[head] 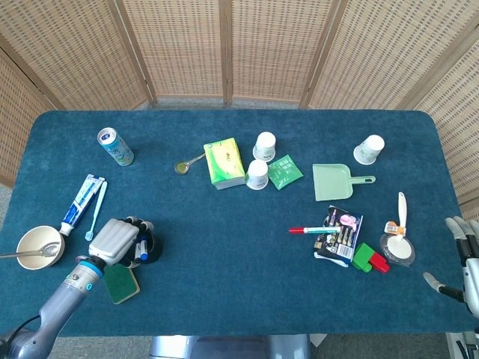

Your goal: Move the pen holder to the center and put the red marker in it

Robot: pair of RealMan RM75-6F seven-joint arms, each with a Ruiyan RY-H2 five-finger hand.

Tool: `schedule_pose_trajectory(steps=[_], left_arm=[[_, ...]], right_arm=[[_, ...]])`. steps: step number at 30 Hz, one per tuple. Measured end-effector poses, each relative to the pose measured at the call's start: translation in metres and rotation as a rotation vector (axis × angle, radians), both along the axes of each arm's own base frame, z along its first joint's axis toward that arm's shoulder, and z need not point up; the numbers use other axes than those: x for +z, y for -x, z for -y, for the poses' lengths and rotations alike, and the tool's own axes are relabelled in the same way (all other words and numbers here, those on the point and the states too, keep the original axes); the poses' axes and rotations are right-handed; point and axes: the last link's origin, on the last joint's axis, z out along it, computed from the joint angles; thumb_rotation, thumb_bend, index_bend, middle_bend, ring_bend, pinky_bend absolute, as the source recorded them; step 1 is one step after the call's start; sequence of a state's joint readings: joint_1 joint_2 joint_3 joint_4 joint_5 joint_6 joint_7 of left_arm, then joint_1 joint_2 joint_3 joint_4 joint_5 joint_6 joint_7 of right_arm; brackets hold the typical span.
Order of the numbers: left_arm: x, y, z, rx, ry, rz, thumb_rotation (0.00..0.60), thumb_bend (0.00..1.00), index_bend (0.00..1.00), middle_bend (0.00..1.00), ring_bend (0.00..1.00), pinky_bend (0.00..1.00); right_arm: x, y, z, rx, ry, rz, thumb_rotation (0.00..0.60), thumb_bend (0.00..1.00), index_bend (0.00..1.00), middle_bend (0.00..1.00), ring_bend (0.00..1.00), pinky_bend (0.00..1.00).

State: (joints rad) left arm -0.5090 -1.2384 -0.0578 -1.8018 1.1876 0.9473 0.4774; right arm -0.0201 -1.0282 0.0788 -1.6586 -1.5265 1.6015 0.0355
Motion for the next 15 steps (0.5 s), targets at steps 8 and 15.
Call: schedule_pose_trajectory(steps=[8, 15], left_arm=[[0.010, -0.012, -0.005, -0.005, -0.030, 0.048, 0.600, 0.06, 0.30, 0.45, 0.33, 0.51], [0.029, -0.047, -0.028, -0.070, -0.061, 0.103, 0.600, 0.06, 0.30, 0.44, 0.33, 0.50]], right_arm=[[0.000, 0.000, 0.000, 0.000, -0.006, 0.001, 0.600, 0.00, 0.07, 0.00, 0.00, 0.00], [0.000, 0.000, 0.001, 0.002, -0.009, 0.009, 0.600, 0.00, 0.08, 0.00, 0.00, 0.00]])
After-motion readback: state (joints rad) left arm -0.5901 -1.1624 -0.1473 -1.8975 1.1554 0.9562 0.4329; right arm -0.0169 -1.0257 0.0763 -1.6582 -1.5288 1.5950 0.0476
